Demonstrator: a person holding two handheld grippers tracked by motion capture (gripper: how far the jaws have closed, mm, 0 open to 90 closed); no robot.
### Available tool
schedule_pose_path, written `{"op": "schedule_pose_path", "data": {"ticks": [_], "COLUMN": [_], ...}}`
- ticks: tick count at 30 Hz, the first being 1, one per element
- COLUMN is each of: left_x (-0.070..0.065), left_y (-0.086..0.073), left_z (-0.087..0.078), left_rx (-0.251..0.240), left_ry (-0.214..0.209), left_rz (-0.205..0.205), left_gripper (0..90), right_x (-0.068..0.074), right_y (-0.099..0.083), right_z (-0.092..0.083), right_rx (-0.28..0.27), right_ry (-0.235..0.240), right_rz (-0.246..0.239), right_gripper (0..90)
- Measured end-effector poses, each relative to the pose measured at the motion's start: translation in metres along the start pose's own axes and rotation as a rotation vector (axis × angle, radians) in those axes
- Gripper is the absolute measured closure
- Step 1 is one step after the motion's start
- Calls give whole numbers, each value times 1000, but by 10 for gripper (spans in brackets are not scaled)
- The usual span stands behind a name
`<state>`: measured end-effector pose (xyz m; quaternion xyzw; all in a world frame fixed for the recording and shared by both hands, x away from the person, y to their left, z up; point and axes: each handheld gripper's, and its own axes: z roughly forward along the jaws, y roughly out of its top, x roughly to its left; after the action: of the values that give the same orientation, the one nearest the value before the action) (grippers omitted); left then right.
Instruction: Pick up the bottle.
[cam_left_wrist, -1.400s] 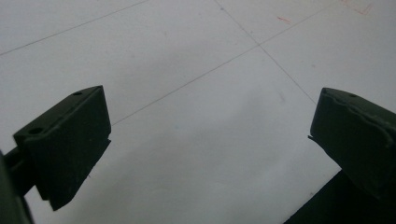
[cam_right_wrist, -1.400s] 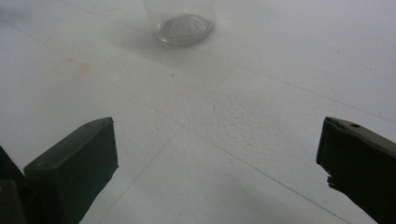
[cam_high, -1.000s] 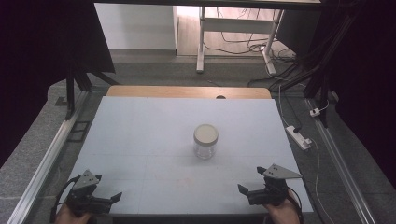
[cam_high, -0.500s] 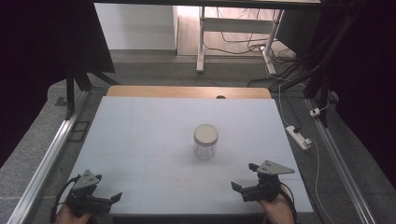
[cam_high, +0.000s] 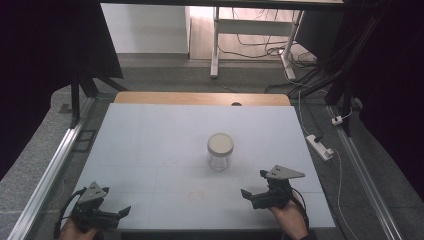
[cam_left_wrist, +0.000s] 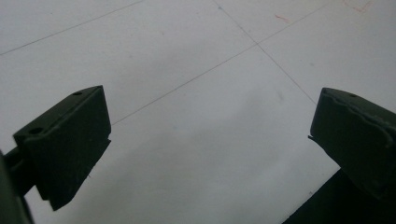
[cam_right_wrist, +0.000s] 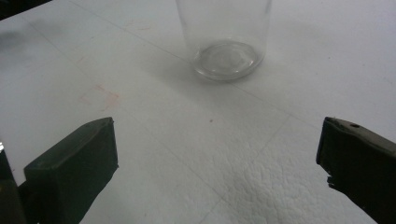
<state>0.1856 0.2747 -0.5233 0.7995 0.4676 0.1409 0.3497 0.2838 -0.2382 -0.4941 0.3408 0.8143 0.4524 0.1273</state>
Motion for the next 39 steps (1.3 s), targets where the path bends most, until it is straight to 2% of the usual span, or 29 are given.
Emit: {"op": "schedule_pose_path", "data": {"ticks": [8,14,21,26,32,39], "left_x": [0,0,0,1,0,1], "left_y": [0,0,0,0,0,0], "left_z": [0,1,1,1,1,1], "left_rx": [3,6,7,8,8,9], "left_ry": [-3,-3,-1,-4,-3,-3], "left_rz": [-3,-1,-1,-1,0,0], "left_gripper": [0,0,0,0,0,0], "right_x": [0,-2,-3,-8,-12,-14], "right_y": [6,11,20,26,30,36], "right_z": [13,24,34,46,56,69], "right_rx": [14,31,18,6,18,17], "right_ry": [-4,41,39,54,27,39], "right_rz": [-31,-5,-21,13,-5,-20], "right_gripper": [0,0,0,0,0,0]}}
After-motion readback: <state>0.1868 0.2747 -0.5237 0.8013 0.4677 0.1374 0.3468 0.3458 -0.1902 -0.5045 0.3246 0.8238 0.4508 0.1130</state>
